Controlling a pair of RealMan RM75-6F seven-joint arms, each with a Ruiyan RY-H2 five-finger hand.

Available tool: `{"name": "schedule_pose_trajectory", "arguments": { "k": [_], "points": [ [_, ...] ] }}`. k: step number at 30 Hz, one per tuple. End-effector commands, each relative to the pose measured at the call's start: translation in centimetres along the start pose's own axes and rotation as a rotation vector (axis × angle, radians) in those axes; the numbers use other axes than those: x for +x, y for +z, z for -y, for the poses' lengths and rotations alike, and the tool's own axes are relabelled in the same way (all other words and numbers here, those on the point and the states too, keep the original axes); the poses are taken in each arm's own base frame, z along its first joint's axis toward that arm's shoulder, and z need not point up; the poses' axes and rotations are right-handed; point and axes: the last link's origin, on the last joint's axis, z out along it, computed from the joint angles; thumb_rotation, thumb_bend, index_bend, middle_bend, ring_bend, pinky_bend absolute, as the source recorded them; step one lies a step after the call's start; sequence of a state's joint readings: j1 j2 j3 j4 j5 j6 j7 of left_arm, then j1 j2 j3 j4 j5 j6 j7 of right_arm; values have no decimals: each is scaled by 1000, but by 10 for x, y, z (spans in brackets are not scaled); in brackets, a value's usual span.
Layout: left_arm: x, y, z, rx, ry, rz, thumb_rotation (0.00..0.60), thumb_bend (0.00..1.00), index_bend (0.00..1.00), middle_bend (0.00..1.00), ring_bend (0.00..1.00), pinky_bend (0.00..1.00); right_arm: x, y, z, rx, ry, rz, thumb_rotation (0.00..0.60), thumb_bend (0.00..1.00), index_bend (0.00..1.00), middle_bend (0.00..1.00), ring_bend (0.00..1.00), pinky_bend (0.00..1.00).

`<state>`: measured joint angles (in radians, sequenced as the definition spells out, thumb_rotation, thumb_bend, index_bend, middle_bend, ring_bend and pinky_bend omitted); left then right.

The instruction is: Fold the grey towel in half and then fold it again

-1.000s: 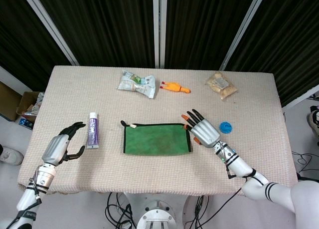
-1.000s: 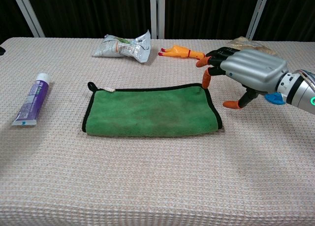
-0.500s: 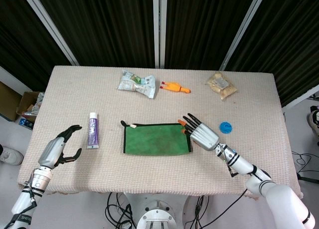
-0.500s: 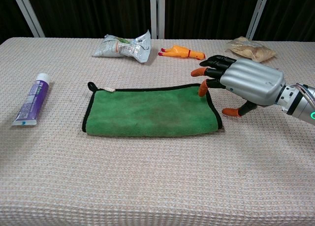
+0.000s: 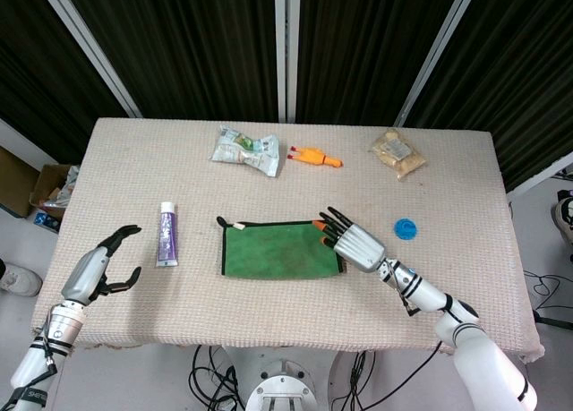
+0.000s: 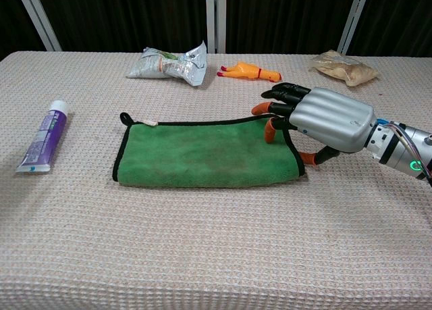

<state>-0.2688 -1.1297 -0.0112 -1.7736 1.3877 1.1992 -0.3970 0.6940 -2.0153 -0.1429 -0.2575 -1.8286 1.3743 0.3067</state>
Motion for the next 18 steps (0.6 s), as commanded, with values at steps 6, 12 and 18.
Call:
{"name": "schedule_pose_trajectory", "arguments": {
  "k": [6, 12, 18],
  "points": [
    [1, -1, 0, -5, 0, 3, 600, 398, 139, 83, 121, 134, 3, 2, 1, 13, -1, -23, 600, 319, 460, 180, 20, 0],
    [2, -2, -2, -8, 1, 5, 600, 398, 139, 83, 121, 134, 7, 3, -1, 10, 1, -48, 600, 388, 608, 227, 64, 0],
    [5, -3, -3, -10, 9, 4, 600, 398, 139, 83, 121, 134, 15, -5, -11, 9, -33, -86, 600, 407, 757, 269, 70, 0]
  ]
}}
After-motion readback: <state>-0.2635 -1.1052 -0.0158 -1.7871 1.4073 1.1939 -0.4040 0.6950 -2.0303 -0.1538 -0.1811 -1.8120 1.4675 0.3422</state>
